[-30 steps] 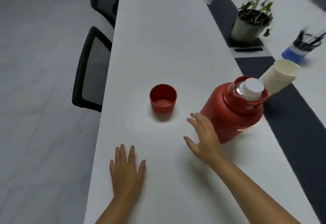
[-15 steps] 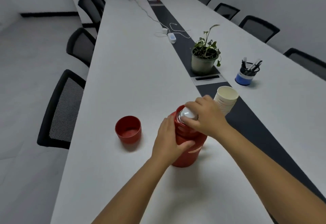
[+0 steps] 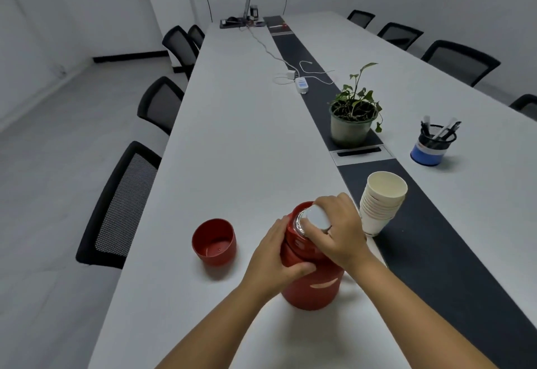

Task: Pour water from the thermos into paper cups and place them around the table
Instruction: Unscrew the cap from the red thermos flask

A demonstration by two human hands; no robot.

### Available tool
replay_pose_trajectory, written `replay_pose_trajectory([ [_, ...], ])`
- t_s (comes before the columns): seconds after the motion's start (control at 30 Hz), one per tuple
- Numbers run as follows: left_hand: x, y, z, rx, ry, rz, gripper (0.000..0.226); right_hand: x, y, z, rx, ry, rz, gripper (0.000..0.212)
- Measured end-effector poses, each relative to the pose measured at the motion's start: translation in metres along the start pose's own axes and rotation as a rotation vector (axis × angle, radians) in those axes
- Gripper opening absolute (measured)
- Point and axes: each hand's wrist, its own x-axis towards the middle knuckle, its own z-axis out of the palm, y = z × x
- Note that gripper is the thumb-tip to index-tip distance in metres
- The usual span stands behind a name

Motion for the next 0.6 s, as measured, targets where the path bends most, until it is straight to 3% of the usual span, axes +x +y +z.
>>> replay_pose_trajectory([
  [0.17,0.006,0.001,0.001,0.008,-0.018,0.013,0.075,0.005,-0.004,-0.009,0.118,0.252,0.212,0.050],
  [0.3,0.005,0.006,0.001,0.019,-0.026,0.032,0.075,-0.013,-0.001,-0.026,0.151,0.197,0.231,0.053],
  [0.37,0.000,0.006,0.003,0.077,0.014,0.015,0.085,-0.027,-0.001,-0.034,0.122,0.208,0.199,0.047],
  [0.5,-0.043,-0.024,0.007,0.185,0.209,-0.133,0.091,-0.066,-0.018,-0.037,0.173,0.112,0.215,0.034],
  [0.6,-0.097,-0.069,-0.002,0.321,0.228,-0.350,0.083,-0.102,-0.032,-0.016,0.310,-0.048,0.359,0.053],
])
